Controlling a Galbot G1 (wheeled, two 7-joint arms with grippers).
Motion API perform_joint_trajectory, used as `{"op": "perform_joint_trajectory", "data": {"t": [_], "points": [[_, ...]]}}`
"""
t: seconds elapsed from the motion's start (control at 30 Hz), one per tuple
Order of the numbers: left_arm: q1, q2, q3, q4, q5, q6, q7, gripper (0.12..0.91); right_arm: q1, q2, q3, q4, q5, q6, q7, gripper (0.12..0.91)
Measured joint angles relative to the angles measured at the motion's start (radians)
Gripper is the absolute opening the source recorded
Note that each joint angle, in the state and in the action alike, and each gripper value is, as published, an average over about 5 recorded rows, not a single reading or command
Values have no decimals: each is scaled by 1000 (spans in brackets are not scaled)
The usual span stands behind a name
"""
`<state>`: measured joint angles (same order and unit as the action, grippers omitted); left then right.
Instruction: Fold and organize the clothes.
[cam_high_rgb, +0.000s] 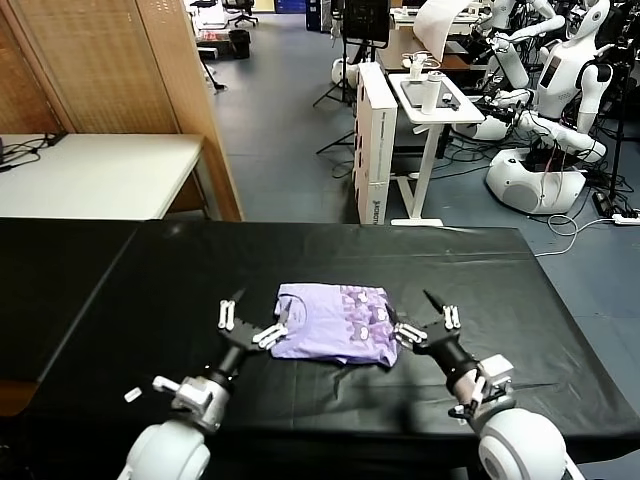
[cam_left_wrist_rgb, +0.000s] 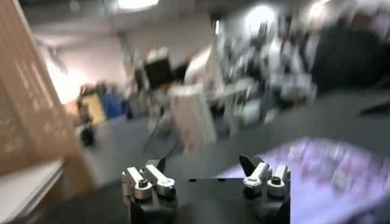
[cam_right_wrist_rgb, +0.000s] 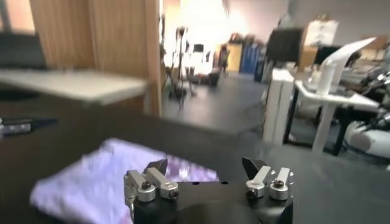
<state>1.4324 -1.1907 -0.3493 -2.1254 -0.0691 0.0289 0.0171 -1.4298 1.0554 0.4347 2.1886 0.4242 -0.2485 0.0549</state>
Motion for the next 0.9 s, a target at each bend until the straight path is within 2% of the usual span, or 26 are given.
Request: {"op": "perform_joint_trajectory", "data": {"t": [0.17, 0.3, 0.43, 0.6, 0.8, 0.9], "points": [[43, -83, -71, -11, -3, -81, 19, 907, -51, 68, 57, 4, -1, 79, 28, 907], [91, -158, -129, -16, -5, -122, 45, 907, -103, 118, 94, 11, -20, 114, 24, 907], [144, -225, -180, -24, -2, -159, 77, 907, -154, 138, 117, 21, -46, 147, 11, 907], [209, -283, -237, -43, -2, -178, 95, 907, -208, 159, 129, 40, -78, 179, 0, 907], [276, -295, -299, -64, -3, -188, 147, 907, -258, 189, 126, 46, -143, 211, -4, 907], [309, -290, -311, -76, -7, -181, 142, 907, -274, 199, 123, 51, -156, 219, -2, 907]]}}
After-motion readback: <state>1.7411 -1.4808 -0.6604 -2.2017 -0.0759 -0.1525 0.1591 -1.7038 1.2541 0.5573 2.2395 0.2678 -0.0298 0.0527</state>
